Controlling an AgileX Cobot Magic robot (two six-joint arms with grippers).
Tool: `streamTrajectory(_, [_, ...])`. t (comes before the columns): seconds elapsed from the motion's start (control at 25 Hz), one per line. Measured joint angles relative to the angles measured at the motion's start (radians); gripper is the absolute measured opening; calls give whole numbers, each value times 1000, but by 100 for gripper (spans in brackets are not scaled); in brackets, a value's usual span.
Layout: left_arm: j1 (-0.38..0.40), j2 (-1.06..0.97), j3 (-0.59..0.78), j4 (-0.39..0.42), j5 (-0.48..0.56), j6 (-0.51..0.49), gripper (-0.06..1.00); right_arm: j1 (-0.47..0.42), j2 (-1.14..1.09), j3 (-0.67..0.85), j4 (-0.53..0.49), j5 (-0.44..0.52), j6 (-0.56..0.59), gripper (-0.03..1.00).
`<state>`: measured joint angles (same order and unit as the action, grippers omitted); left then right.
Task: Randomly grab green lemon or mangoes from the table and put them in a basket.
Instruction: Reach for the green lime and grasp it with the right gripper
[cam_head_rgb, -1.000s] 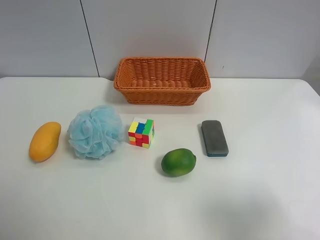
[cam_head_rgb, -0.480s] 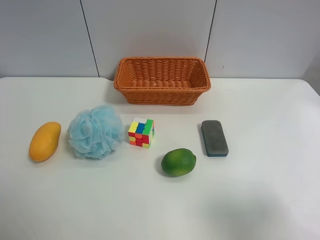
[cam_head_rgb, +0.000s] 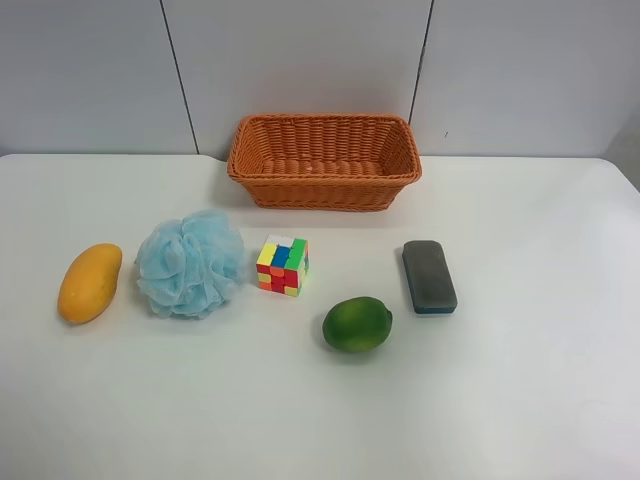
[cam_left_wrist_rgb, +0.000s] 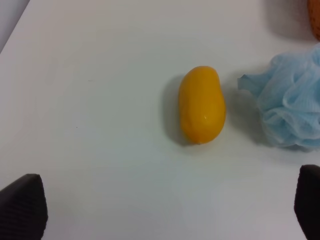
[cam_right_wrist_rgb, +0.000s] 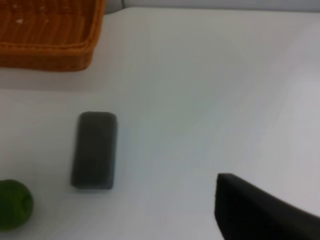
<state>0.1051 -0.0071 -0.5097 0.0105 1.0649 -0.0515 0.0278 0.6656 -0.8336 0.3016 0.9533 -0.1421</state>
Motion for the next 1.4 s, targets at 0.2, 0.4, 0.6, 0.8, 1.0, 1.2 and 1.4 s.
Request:
streamTrajectory(0.2, [0,0,0,0,0,0,99,133,328,-88,136,-90,-63,99])
streamTrajectory(0.4, [0,0,0,0,0,0,99,366,565,-100,81,-342,-91,99])
streamTrajectory(0.6, [0,0,0,0,0,0,99,566,765,-181,-101,-403,-135,99])
streamTrajectory(0.8, [0,0,0,0,0,0,99,690,935,-340,-213,-228,-226,99])
streamTrajectory(1.0, [0,0,0,0,0,0,99,740,1058,-394,-215,-70,-322,99])
streamTrajectory(1.2, [0,0,0,0,0,0,99,758,1119,-396,-261,14,-344,96])
streamTrajectory(1.4, [0,0,0,0,0,0,99,759,1160,-396,-341,59,-347,94])
